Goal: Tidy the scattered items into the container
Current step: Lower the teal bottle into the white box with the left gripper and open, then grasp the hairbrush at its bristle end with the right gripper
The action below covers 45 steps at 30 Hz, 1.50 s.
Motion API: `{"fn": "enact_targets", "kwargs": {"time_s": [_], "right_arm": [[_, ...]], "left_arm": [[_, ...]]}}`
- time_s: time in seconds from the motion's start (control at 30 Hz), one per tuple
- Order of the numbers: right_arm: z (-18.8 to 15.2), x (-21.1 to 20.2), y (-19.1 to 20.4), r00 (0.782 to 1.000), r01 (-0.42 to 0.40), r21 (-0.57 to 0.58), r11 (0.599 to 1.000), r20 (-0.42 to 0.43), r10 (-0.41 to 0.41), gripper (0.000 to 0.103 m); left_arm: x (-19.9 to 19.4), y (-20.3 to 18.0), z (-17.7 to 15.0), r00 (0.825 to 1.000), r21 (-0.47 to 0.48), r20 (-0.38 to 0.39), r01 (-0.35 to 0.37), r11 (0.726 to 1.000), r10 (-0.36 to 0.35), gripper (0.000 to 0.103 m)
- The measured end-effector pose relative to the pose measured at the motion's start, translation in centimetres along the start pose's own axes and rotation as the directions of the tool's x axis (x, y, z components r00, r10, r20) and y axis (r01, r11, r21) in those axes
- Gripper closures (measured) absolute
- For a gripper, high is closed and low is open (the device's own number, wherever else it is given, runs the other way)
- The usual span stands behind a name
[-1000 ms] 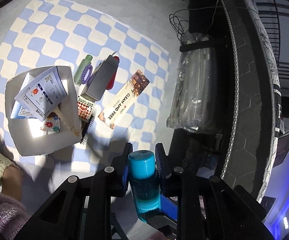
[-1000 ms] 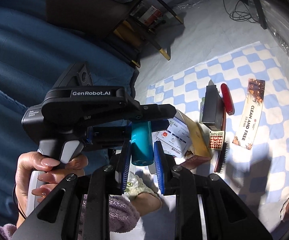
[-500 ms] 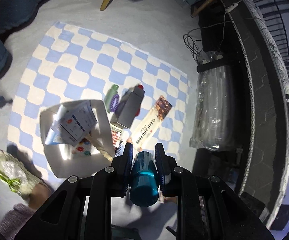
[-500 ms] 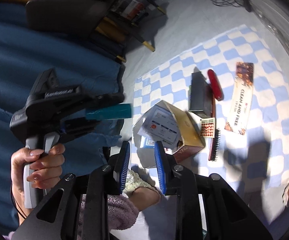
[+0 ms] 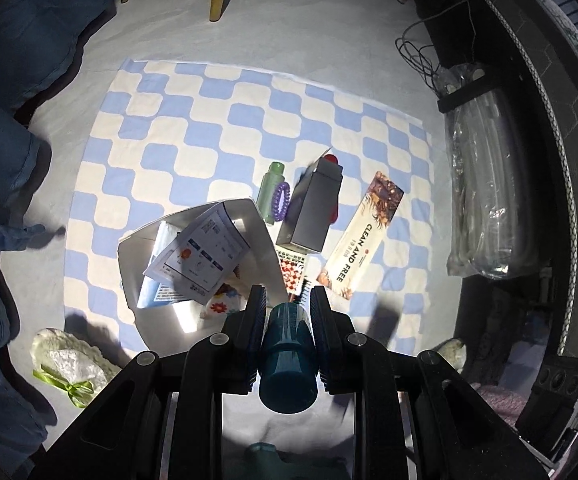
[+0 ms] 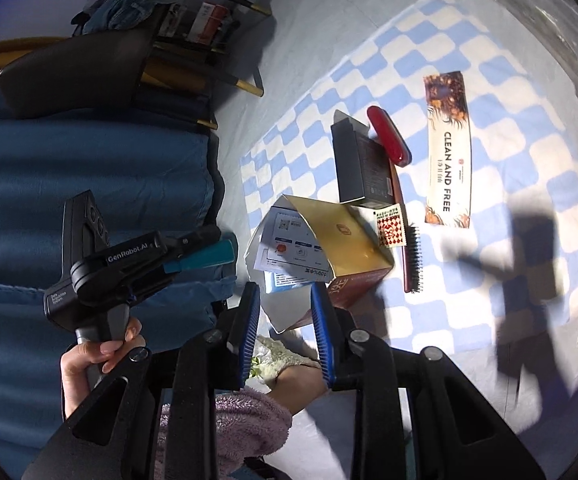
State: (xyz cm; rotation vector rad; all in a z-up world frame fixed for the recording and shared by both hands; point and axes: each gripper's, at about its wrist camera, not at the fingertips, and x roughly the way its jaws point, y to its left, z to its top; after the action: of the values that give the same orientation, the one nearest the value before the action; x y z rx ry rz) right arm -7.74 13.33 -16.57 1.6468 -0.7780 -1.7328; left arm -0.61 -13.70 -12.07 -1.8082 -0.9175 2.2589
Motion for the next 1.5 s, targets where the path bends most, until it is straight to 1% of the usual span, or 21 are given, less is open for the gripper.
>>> {"fn": "enact_targets", "kwargs": {"time_s": [0.1,0.13,0.2,0.27,0.4,0.57,0.73,0.83,0.9,0.93,0.97,1.07,1.13,1.17,1.2,1.27,1.3,1.33,1.37,1.4,1.5], "right_arm": [[0.0,0.6,-0.6,0.999,0.032,-0.001,0.999,-0.011,-0.032,0.075],[0.0,1.0,-1.1,1.000,0.015,0.030,0.999,-0.027,-0.014,0.075],[0.1,1.9,-2.2,0.994,-0.069,0.131,0.989,-0.070,0.078,0.075],[0.1,2.2,-2.6,0.988,-0.123,0.189,0.974,-0.072,0.139,0.075],[0.4,1.7,-1.8,0.995,-0.073,0.127,0.989,-0.058,0.081,0.075],[0.9,1.2,-2.0,0.995,-0.083,0.130,0.988,-0.039,0.088,0.075],[0.9,0.9,-2.5,0.999,-0.037,0.141,0.989,-0.031,0.042,0.075],[0.9,1.3,-2.9,0.998,-0.042,0.160,0.986,-0.046,0.050,0.075],[0.9,1.5,-2.9,0.998,-0.037,0.159,0.987,-0.050,0.045,0.075],[0.9,1.5,-2.9,0.998,-0.035,0.157,0.987,-0.048,0.043,0.075],[0.8,1.5,-2.9,0.998,-0.033,0.154,0.987,-0.045,0.040,0.075],[0.8,1.5,-2.9,0.999,-0.010,0.145,0.989,-0.037,0.015,0.074],[0.8,1.6,-3.3,0.999,0.024,0.151,0.988,-0.027,-0.020,0.068],[0.8,1.8,-3.5,0.999,0.044,0.158,0.987,-0.021,-0.041,0.060],[0.8,2.0,-3.9,0.998,0.063,0.166,0.984,-0.014,-0.062,0.054],[0.8,2.8,-4.9,0.993,0.116,0.189,0.975,-0.024,-0.113,0.054],[0.7,3.5,-5.6,0.990,0.142,0.208,0.968,-0.045,-0.135,0.054],[0.7,4.2,-6.2,0.988,0.153,0.225,0.962,-0.063,-0.142,0.054],[0.6,5.0,-6.9,0.986,0.159,0.239,0.958,-0.080,-0.144,0.054],[0.6,5.8,-7.3,0.984,0.171,0.240,0.956,-0.094,-0.152,0.054],[0.4,8.7,-8.3,0.959,0.272,0.174,0.946,-0.125,-0.253,0.054]], "left_arm": [[0.4,-0.6,0.2,0.998,0.055,0.006,-0.059,0.997,0.058,0.083],[0.6,-0.6,0.2,0.998,0.049,0.005,-0.063,0.997,0.062,0.083],[0.9,-0.2,0.1,0.999,0.014,-0.007,-0.040,0.999,0.040,0.083],[1.3,0.1,0.1,0.999,-0.003,-0.025,-0.032,0.999,0.031,0.083],[1.5,0.5,0.2,0.997,-0.005,-0.048,-0.054,0.999,0.054,0.083],[1.1,0.3,0.6,0.996,-0.007,-0.042,-0.077,0.997,0.077,0.083],[1.7,1.2,0.3,0.997,-0.062,-0.070,0.004,0.998,-0.009,0.083],[2.0,1.9,0.3,0.996,-0.078,-0.089,0.012,0.997,-0.019,0.082],[1.8,2.3,0.3,0.996,-0.084,-0.086,0.013,0.996,-0.020,0.064],[1.7,2.5,0.3,0.997,-0.089,-0.078,0.016,0.996,-0.023,0.039],[1.5,2.5,0.2,0.997,-0.092,-0.068,0.022,0.996,-0.028,0.026],[1.0,2.7,-0.1,0.997,-0.087,-0.056,0.046,0.995,-0.051,0.026],[0.8,3.0,-0.7,0.992,-0.111,-0.060,0.106,0.988,-0.114,0.026],[0.8,3.3,-1.0,0.982,-0.137,-0.070,0.165,0.977,-0.176,0.026],[0.7,3.8,-1.3,0.960,-0.176,-0.081,0.250,0.952,-0.267,0.026],[0.2,4.8,-2.4,0.888,-0.285,-0.071,0.419,0.862,-0.454,0.026],[-0.3,5.1,-3.0,0.856,-0.321,-0.051,0.474,0.820,-0.514,0.026],[-0.9,5.2,-3.4,0.838,-0.331,-0.039,0.504,0.798,-0.545,0.026],[-1.5,5.1,-3.6,0.835,-0.313,-0.039,0.512,0.800,-0.549,0.026],[-2.1,4.8,-3.6,0.844,-0.274,-0.042,0.505,0.818,-0.535,0.026],[-3.8,3.8,-3.3,0.906,-0.149,-0.027,0.415,0.898,-0.423,0.026]]}}
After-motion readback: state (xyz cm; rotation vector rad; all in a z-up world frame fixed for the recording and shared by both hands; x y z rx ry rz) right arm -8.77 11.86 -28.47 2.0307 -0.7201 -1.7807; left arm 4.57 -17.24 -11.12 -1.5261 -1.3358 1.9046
